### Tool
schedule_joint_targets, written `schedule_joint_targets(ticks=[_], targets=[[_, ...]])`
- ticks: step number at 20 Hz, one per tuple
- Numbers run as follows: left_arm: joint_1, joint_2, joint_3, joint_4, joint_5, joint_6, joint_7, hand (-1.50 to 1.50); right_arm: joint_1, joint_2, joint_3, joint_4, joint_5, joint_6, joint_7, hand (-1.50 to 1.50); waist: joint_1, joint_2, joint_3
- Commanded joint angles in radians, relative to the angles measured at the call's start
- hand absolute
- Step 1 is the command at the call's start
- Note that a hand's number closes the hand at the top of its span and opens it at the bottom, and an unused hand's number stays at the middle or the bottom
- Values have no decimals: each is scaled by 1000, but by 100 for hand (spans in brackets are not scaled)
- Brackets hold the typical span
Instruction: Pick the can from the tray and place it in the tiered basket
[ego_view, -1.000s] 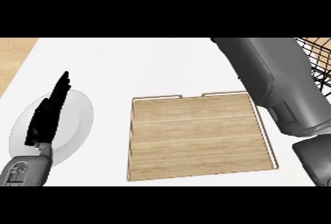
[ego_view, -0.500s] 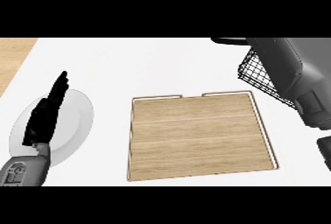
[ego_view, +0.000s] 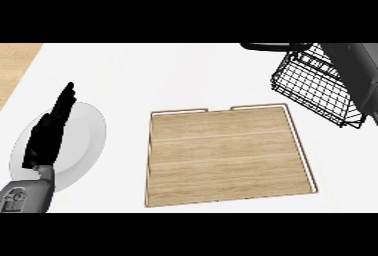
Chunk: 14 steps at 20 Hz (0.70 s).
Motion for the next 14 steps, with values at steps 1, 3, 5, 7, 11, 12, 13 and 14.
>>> schedule_joint_targets(ticks=[1, 3, 5, 7, 11, 12, 13, 14], targets=[[49, -50, -42, -38, -48, 45, -14, 0, 42, -36, 0, -13, 6, 39, -50, 150, -9, -5, 0], [58, -55, -36, -23, -32, 31, -26, 0, 68, -81, -36, -19, -31, 17, -146, 150, -7, -3, 1], [-28, 14, 36, 39, 18, -26, -1, 0, 69, -98, -58, -26, -55, 61, -185, 150, -12, -2, 0], [20, -26, 0, -35, -10, 7, 28, 0, 93, -67, -75, -38, -72, 57, -185, 150, -7, -4, 1], [44, 13, 23, -64, 8, -31, 9, 0, 127, -105, -141, -15, -133, 36, -269, 150, 4, -2, 1], [12, -20, 2, -14, -4, -20, 11, 0, 161, -85, -148, -41, -143, 11, -272, 150, -8, -3, 1], [-8, -22, 5, 34, -27, -1, -27, 0, 162, -107, -164, -50, -163, 33, -311, 150, -13, -2, 1], [24, 6, 20, -77, 7, -35, 60, 0, 204, -92, -172, -63, -173, 13, -294, 150, -11, -7, 1]])
